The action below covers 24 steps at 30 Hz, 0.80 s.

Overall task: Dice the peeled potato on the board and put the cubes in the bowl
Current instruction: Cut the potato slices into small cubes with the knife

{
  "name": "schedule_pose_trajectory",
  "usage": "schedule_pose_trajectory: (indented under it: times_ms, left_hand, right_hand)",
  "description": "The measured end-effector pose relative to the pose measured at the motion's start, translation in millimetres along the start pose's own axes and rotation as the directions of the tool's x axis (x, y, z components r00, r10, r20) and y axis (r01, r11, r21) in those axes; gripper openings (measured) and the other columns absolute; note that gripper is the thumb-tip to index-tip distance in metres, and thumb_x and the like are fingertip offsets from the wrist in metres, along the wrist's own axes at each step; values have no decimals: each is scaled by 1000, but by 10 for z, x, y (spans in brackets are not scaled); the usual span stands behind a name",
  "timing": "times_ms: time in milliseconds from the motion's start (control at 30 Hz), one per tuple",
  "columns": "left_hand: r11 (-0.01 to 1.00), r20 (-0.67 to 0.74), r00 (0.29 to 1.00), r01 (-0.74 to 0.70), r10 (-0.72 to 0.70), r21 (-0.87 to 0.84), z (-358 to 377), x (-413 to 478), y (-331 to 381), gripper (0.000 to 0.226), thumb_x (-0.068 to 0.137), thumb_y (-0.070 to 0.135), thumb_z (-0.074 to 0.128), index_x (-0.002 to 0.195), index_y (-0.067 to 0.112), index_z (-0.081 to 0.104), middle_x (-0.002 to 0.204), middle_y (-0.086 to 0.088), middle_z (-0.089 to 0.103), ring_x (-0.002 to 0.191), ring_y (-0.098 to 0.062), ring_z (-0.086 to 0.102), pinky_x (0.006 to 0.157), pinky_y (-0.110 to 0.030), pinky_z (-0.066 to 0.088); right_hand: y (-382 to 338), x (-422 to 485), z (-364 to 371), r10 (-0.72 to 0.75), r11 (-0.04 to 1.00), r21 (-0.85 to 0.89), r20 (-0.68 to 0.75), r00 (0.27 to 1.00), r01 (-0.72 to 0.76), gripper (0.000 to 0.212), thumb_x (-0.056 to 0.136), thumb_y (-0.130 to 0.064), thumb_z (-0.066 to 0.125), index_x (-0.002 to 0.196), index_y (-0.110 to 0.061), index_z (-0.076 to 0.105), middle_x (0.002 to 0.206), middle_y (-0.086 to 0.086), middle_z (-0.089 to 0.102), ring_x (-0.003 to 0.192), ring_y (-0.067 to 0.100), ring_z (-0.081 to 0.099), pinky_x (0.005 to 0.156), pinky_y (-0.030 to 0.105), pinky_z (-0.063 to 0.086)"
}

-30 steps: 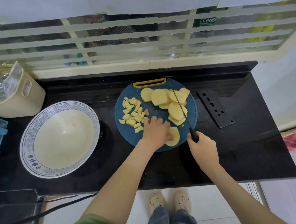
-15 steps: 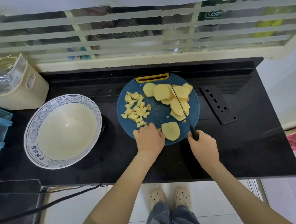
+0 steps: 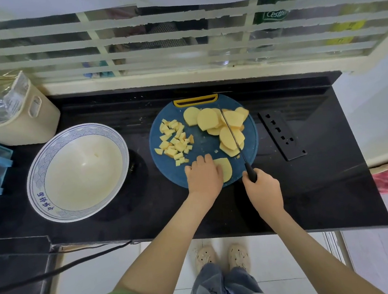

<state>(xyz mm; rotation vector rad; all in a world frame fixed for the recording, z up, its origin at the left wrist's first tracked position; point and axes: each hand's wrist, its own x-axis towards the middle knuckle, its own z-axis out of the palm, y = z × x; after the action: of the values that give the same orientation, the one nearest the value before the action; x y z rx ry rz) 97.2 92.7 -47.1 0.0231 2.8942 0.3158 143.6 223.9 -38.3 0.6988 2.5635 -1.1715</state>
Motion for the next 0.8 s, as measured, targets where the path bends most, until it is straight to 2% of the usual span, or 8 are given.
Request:
schedule_pose_trajectory:
  times_ms: [100,200,333,567,633,733,800]
  left_hand:
    - [985,128,989,-55,76,-161,23,17,34,50,92,29,51,135,8,37,125,-9,48,116,-27,48,97,-39,34]
    - [981,203,970,-102,134,-164,15,64,16,58,90,17,55,141,8,30,130,-11,44,120,-29,45,99,-38,34]
    - [991,136,982,-128,130,-27,10,124,-25,33,99,20,45,128,8,39,123,-10,52,112,-26,53,90,-33,39]
    - [998,62,996,-67,66,19,12,149,104,33,101,19,41,131,7,37,125,-10,54,112,-25,55,87,-31,42]
    - [999,48,998,-30,30,13,39,116,171,37,101,29,42,131,7,37,125,-9,53,112,-24,54,88,-30,42]
    - [996,0,998,70,-70,52,110,51,233,66,90,61,47,129,8,38,121,-8,47,111,-23,48,87,-32,41]
    - [990,-23,993,117,-116,73,151,26,246,76,84,67,49,130,9,35,121,-9,44,111,-24,45,89,-34,39]
  right_hand:
    - [9,-1,-10,3,1000,-4,1,1000,-3,28,99,-31,52,73,-19,52,65,0,55,57,13,52,54,28,43]
    - [22,8,-31,6,1000,-3,1,1000,-6,28,99,-31,51,75,-17,53,65,1,56,58,14,52,56,29,44]
    - [47,34,-50,19,1000,7,2,1000,-19,27,99,-33,51,76,-19,54,66,1,57,59,14,54,55,28,44]
    - [60,54,-59,33,999,25,3,999,-33,26,99,-32,52,80,-16,57,69,2,59,63,16,57,61,31,48]
    - [64,56,-58,28,999,25,2,1000,-28,25,98,-31,52,80,-15,58,69,2,59,63,16,57,62,31,48]
    - [72,56,-64,21,999,27,-6,1000,-21,26,98,-30,53,80,-13,58,68,3,59,62,16,56,61,31,48]
    - [77,62,-79,21,999,31,-9,1000,-21,26,98,-30,53,79,-13,58,67,3,58,61,16,55,61,32,49]
